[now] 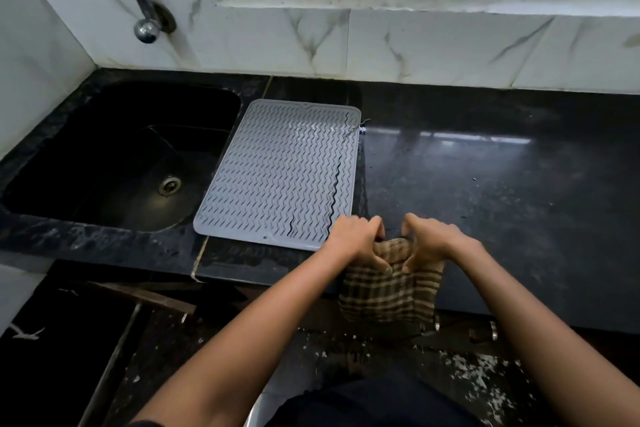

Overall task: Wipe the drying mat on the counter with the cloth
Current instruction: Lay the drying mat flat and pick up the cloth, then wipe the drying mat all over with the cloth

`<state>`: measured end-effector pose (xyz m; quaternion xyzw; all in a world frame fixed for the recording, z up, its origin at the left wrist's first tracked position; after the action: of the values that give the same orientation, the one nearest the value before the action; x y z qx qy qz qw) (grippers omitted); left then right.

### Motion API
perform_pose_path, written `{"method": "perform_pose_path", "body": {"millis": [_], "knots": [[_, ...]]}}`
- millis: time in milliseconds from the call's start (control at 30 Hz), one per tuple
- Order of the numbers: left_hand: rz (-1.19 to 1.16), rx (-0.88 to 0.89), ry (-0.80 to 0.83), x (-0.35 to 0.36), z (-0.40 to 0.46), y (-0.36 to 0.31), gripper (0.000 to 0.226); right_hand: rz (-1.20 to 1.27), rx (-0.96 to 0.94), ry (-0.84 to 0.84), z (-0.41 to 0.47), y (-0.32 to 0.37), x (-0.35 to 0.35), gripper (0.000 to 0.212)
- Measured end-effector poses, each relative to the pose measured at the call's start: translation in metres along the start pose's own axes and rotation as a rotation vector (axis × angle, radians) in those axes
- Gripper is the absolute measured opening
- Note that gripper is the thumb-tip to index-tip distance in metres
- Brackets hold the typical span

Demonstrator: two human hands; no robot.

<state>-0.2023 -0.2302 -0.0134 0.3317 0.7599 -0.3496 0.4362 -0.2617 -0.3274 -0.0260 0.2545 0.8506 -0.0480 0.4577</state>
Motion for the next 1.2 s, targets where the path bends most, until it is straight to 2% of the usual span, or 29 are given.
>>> {"method": "perform_pose_path", "body": {"millis": [67,133,200,267,333,433,533,633,700,767,867,933,1067,1133,1200], "knots": [[0.017,-0.024,0.086,0.008,0.006,0.004,0.062,0.022,-0.024,0.091,0.004,0.003,0.007,0.054],[-0.01,-0.045,0.18,0.01,0.007,0.008,0.056,0.038,-0.104,0.17,0.006,0.011,0.009,0.032],[-0.171,-0.067,0.332,0.013,0.003,0.015,0.05,0.18,-0.208,0.263,0.002,0.021,0.006,0.019],[-0.343,-0.074,0.467,0.004,-0.006,0.022,0.041,0.382,-0.314,0.31,-0.003,0.036,-0.008,0.02],[-0.438,-0.069,0.494,-0.021,-0.014,0.033,0.028,0.526,-0.414,0.282,-0.008,0.051,-0.036,0.027],[-0.528,-0.082,0.278,-0.085,-0.018,0.057,0.021,0.619,-0.517,0.114,-0.01,0.075,-0.095,0.027],[-0.53,-0.119,-0.071,-0.152,-0.027,0.085,0.015,0.598,-0.583,-0.222,-0.012,0.092,-0.156,0.017],[-0.419,-0.162,-0.372,-0.187,-0.041,0.107,0.02,0.514,-0.619,-0.549,-0.013,0.107,-0.184,0.02],[-0.276,-0.201,-0.508,-0.186,-0.047,0.118,0.023,0.404,-0.614,-0.681,-0.007,0.119,-0.179,0.015],[-0.152,-0.243,-0.541,-0.165,-0.047,0.128,0.022,0.303,-0.572,-0.648,0.014,0.128,-0.154,0.009],[-0.077,-0.323,-0.3,-0.09,-0.039,0.15,0.022,0.118,-0.492,-0.297,0.056,0.14,-0.085,0.008],[-0.182,-0.363,-0.176,-0.053,-0.038,0.169,0.017,0.159,-0.468,-0.139,0.072,0.141,-0.06,0.011],[-0.425,-0.377,-0.215,-0.061,-0.021,0.206,0.019,0.433,-0.364,-0.068,0.097,0.138,-0.083,0.011],[-0.427,-0.362,-0.317,-0.082,-0.005,0.221,0.022,0.544,-0.278,-0.116,0.109,0.138,-0.101,0.016],[-0.38,-0.349,-0.433,-0.101,0.009,0.228,0.025,0.527,-0.145,-0.225,0.12,0.13,-0.112,0.014]]}}
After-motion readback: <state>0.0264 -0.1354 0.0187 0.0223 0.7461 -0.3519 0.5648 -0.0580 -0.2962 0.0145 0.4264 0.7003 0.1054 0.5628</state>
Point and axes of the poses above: each hand's wrist, its own z-axis towards the middle knuckle, its own x-axis out of the palm, y = z × x, the point moved 9 cm from there along z, towards the middle knuckle
